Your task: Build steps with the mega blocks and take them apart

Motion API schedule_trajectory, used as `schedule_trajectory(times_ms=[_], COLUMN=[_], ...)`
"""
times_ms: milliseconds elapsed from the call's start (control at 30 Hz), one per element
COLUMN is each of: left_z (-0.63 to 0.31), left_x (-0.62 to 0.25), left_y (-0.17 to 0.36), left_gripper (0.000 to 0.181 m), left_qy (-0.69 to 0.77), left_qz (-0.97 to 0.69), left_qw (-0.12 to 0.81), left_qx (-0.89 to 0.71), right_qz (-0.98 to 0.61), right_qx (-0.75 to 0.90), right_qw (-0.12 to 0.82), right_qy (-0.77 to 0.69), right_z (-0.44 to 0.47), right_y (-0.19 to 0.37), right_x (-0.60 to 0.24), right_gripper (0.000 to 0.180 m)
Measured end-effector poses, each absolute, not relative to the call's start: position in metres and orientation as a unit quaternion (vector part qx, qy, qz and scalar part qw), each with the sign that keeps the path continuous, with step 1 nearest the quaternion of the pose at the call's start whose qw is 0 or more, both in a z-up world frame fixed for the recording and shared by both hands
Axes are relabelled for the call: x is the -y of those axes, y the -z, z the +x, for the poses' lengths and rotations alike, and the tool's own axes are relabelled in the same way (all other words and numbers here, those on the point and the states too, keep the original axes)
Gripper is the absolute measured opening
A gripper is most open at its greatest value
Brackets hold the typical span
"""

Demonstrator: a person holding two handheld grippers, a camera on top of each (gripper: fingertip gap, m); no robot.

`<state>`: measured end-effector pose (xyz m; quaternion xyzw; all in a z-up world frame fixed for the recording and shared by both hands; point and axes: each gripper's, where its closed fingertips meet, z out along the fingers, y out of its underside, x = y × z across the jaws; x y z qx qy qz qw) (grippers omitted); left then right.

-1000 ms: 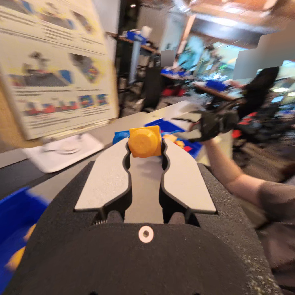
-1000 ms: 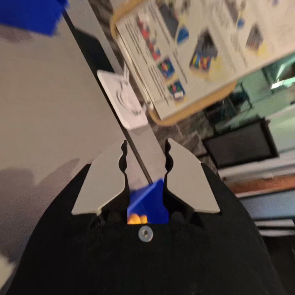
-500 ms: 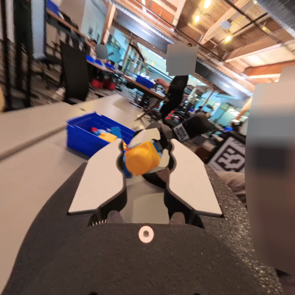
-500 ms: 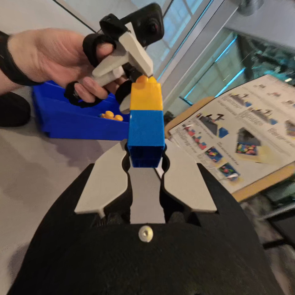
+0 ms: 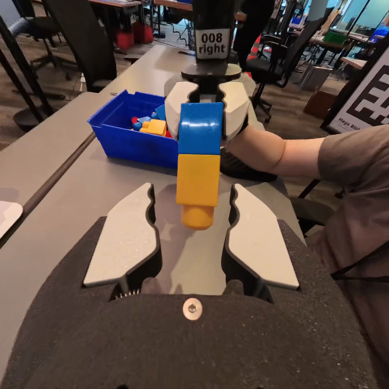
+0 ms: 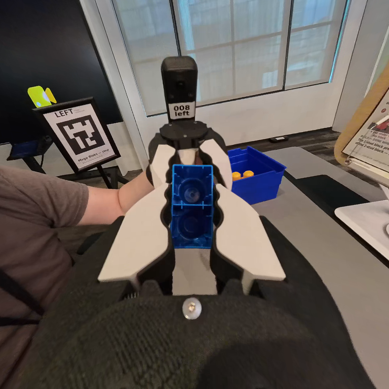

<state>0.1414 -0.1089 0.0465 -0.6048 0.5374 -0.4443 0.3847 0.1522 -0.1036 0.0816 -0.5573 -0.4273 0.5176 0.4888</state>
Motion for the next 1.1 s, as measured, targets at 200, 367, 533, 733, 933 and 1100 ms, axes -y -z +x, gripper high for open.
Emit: schedule_trajectory(times_ms=[200,367,533,733,933,1100], left_z=[0.150,0.150,0.149,0.121,0.100,0.113], left_x=[0.110,0.112,0.112,0.101,0.104,0.108], left_y=[-0.043,-0.033,-0.026,-0.036,-0.070,-0.056], left_gripper=[0.036,0.036,0.036,0.036,0.036,0.036], left_qy=[0.466,0.436,0.420,0.383,0.437,0.430], left_qz=[-0.602,-0.625,-0.642,-0.659,-0.637,-0.644], left_qw=[0.369,0.349,0.331,0.350,0.374,0.349], left_qx=[-0.534,-0.545,-0.550,-0.544,-0.513,-0.527], right_qz=[-0.565,-0.591,-0.623,-0.647,-0.775,-0.824], right_qx=[0.447,0.478,0.502,0.447,0.294,0.207], right_qw=[0.479,0.459,0.415,0.448,0.538,0.526], right_qy=[-0.502,-0.460,-0.433,-0.425,-0.155,-0.031], right_z=[0.156,0.154,0.154,0.188,0.377,0.473], right_y=[-0.072,-0.057,-0.040,-0.065,-0.079,-0.041], right_x=[0.102,0.103,0.104,0.080,0.020,-0.011], right_gripper=[0.036,0.040,0.037,0.037,0.038,0.038])
